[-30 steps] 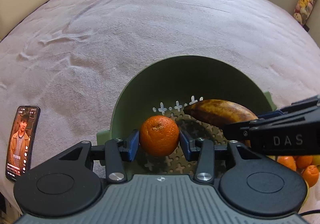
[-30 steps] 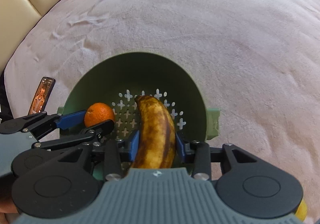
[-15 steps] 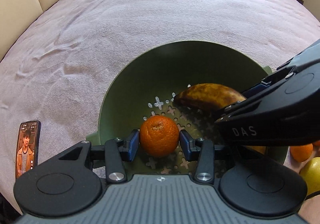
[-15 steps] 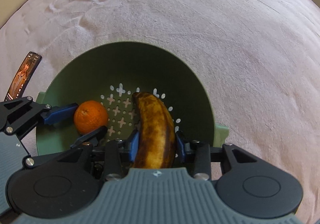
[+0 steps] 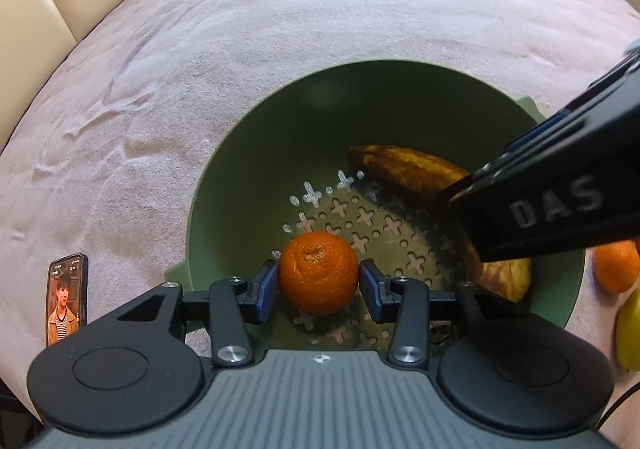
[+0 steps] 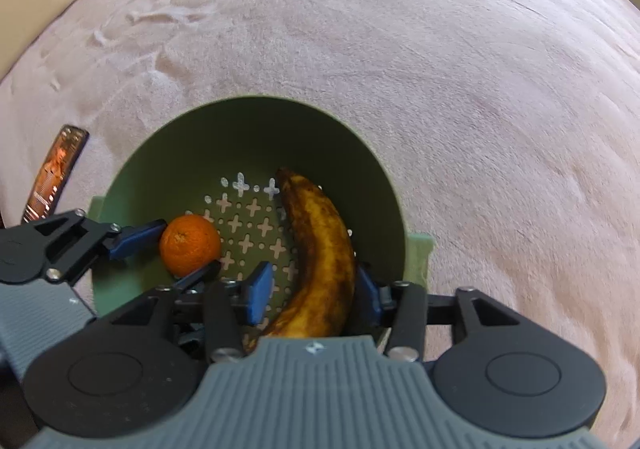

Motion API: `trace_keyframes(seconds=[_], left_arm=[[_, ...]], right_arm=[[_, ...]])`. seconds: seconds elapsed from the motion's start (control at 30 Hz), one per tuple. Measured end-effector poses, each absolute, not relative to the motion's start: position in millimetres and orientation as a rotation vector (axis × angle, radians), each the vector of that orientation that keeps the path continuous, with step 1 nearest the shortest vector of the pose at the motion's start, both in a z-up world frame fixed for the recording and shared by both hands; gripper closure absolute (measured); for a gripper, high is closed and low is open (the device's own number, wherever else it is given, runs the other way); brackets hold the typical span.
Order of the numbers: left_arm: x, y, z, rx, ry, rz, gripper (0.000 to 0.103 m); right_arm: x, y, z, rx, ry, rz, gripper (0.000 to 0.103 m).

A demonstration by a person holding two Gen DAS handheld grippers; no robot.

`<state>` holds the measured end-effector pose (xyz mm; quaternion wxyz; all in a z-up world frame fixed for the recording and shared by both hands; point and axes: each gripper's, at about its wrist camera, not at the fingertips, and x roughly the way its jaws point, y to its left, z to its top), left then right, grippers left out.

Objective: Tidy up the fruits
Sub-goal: 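Carry banana and mandarin into the green colander and open both grippers, then withdraw both grippers from the colander back toward the fruit pile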

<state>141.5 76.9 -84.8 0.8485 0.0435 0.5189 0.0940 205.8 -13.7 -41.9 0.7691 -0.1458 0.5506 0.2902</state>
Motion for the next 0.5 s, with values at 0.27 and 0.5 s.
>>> trace_keyframes(seconds=[0.27, 0.5], left_arm=[[137.1, 74.8, -86.1, 0.121, 1.106, 0.196, 0.048], [131.2, 72.8, -75.9, 0.135, 1.085, 0.203, 0.041]], right_arm=[[196.7, -32.2, -28.7, -0.234, 1.159, 0.59, 0.053], [186.1, -44.4, -11.9, -0.216, 1.097, 0.545, 0.047]])
